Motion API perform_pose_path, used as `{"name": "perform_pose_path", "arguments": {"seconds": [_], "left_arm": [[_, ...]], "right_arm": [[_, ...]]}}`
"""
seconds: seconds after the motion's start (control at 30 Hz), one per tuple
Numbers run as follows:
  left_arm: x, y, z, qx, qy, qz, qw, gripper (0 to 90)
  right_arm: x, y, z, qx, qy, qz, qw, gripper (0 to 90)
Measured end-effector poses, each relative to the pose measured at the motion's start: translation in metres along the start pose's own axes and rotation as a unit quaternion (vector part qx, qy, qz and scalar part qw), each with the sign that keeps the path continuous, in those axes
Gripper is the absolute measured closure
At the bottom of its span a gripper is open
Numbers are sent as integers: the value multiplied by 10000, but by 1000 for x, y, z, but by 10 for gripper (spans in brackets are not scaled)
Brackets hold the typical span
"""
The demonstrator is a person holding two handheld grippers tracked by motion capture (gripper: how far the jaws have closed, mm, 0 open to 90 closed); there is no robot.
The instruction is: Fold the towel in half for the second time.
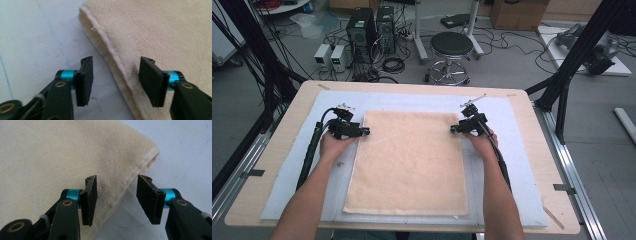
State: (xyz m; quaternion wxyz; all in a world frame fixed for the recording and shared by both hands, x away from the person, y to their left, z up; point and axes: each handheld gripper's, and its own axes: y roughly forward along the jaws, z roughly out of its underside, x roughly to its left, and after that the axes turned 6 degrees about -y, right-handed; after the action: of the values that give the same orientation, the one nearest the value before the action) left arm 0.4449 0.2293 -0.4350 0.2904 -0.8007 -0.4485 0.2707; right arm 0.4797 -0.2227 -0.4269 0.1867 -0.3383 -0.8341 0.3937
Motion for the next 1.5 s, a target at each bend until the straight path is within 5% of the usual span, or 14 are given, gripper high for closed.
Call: {"name": "perform_pose_path", "arguments": {"seconds": [0.07, 0.13, 0.2, 0.3, 0.33, 0.53, 0.77, 1.0, 1.17, 1.4, 1.5], "left_arm": [[-6, 2, -1, -17, 171, -23, 9998, 517], [-10, 4, 0, -66, 156, 74, 9998, 659], [-9, 6, 0, -94, -49, 178, 9998, 709], [-5, 6, 0, -93, -312, 331, 9989, 754], [-3, 6, 0, -71, -374, 471, 9982, 787], [1, 4, 0, -124, -458, 568, 9973, 831], [0, -15, -7, -502, -385, 733, 9953, 834], [-8, -43, -11, -805, -99, 878, 9928, 835], [-25, -74, -5, -1133, 432, 909, 9884, 835], [-49, -109, 49, -1192, 959, 969, 9835, 834], [-53, -113, 75, -1097, 981, 1092, 9831, 831]], "right_arm": [[0, 2, 1, -10, 68, -10, 10000, 492], [2, 5, 0, -52, 8, -15, 10000, 529], [5, 5, -1, -35, 7, -41, 10000, 617], [7, 8, -2, -116, 69, -417, 9990, 796], [9, 9, -2, -131, 74, -456, 9988, 808], [8, 7, -3, -191, 59, -755, 9969, 825], [9, -20, -11, -529, -115, -829, 9951, 826], [16, -51, -13, -830, -321, -1030, 9907, 827], [37, -84, -10, -1192, -724, -1147, 9836, 827], [79, -118, 25, -1265, -1238, -1168, 9773, 825], [99, -119, 51, -1110, -1390, -1221, 9765, 823]]}}
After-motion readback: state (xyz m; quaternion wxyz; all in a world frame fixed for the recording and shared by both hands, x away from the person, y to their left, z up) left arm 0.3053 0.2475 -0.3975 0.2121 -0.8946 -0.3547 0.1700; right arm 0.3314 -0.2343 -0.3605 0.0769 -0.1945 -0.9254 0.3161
